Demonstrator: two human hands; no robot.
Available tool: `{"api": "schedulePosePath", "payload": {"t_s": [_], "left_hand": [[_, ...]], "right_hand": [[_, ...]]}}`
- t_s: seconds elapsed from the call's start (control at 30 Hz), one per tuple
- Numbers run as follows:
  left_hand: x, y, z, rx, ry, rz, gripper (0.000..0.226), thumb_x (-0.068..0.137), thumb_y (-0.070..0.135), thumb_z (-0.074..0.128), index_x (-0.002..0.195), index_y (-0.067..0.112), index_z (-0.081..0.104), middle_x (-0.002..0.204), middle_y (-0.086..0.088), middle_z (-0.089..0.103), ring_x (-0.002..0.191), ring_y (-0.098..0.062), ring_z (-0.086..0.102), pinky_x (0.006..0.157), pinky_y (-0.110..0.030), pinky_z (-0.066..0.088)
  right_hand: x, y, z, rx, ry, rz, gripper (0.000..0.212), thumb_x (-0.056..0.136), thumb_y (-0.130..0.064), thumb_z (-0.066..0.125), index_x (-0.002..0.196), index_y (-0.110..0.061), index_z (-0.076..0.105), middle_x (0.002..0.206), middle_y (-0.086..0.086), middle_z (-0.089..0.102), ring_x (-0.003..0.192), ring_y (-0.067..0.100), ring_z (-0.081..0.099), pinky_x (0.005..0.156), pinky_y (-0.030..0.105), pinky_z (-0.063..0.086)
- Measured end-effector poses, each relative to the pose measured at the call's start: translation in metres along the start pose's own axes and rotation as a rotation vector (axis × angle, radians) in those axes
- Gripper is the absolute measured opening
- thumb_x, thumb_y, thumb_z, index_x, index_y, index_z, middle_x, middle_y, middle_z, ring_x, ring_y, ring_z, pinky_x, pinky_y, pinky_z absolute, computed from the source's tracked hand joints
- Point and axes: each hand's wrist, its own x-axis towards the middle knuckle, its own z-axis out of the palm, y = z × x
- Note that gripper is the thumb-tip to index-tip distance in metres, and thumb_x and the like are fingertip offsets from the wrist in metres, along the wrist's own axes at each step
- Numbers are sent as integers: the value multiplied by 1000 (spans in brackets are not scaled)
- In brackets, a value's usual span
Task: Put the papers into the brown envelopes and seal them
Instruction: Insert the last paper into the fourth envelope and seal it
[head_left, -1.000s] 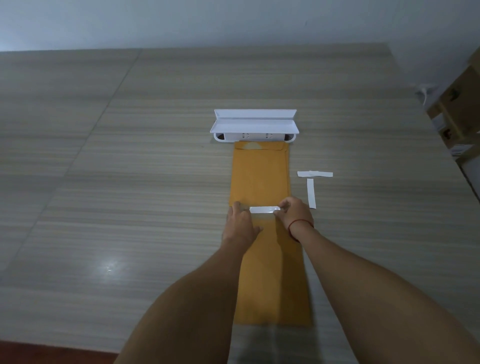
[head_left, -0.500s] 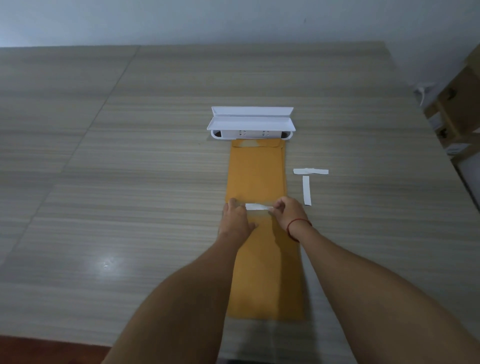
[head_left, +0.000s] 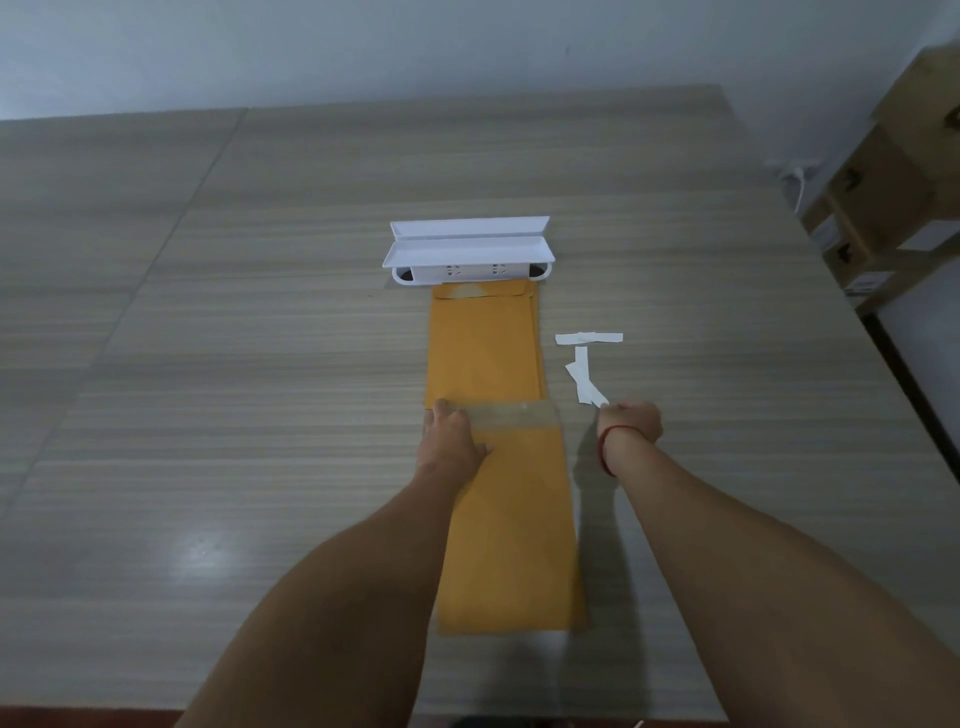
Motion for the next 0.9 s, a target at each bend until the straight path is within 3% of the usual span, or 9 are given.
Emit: {"api": "schedulePosePath", "payload": {"t_s": [0.13,0.3,0.37,0.47,0.53,0.73,0.8,0.9], "left_hand": [[-1,0,-1,33,32,35,67,83,36,71,137,9,42,143,-6,37,133,-27,34,107,-40,40],[-2,-1,-2,114,84,126,74,81,36,73,144,19,36,139,-3,44,133,-24,36,108,-38,34],[-4,0,-3,147,124,138,71,79,35,74,140,21,41,133,-4,44,129,-24,37,108,-37,32],[-9,2,-2,184,142,154,61,77,35,75,131,22,50,128,-2,46,124,-23,39,106,-36,33],[-16,3,1,198,144,157,54,79,35,74,127,22,53,128,-1,47,123,-22,40,106,-35,34],[-41,3,16,144,68,199,46,89,20,62,133,22,51,132,-2,48,127,-22,41,107,-37,35],[-50,2,22,132,2,215,44,92,18,54,135,24,50,140,-2,43,132,-25,39,107,-40,36],[-60,-3,30,151,-72,187,48,97,22,42,144,28,38,158,1,23,145,-21,25,111,-43,32]], "right_hand": [[-8,-5,11,-121,-74,-121,28,88,-8,58,114,-7,66,119,12,66,108,31,63,78,28,46],[-29,-12,20,-504,-380,-489,50,86,-12,66,133,-16,53,134,2,56,124,24,53,105,34,42],[-36,-12,23,-650,-485,-568,52,83,-16,71,132,-22,54,134,-1,56,127,24,50,108,40,40],[-40,-8,25,-699,-497,-600,30,83,-16,70,110,-27,65,120,-1,64,119,27,55,102,37,45],[-45,-4,22,-737,-502,-620,25,86,-14,67,109,-25,65,122,-1,63,119,26,54,102,36,45],[-56,23,9,-853,-517,-710,39,94,-5,44,119,-29,64,127,4,61,118,31,54,101,38,46],[-61,32,10,-954,-567,-740,45,94,-4,43,125,-31,61,141,3,51,126,31,49,105,39,43],[-66,46,9,-1082,-623,-800,52,94,-7,47,140,-31,45,160,-3,18,147,22,22,115,44,28]]}}
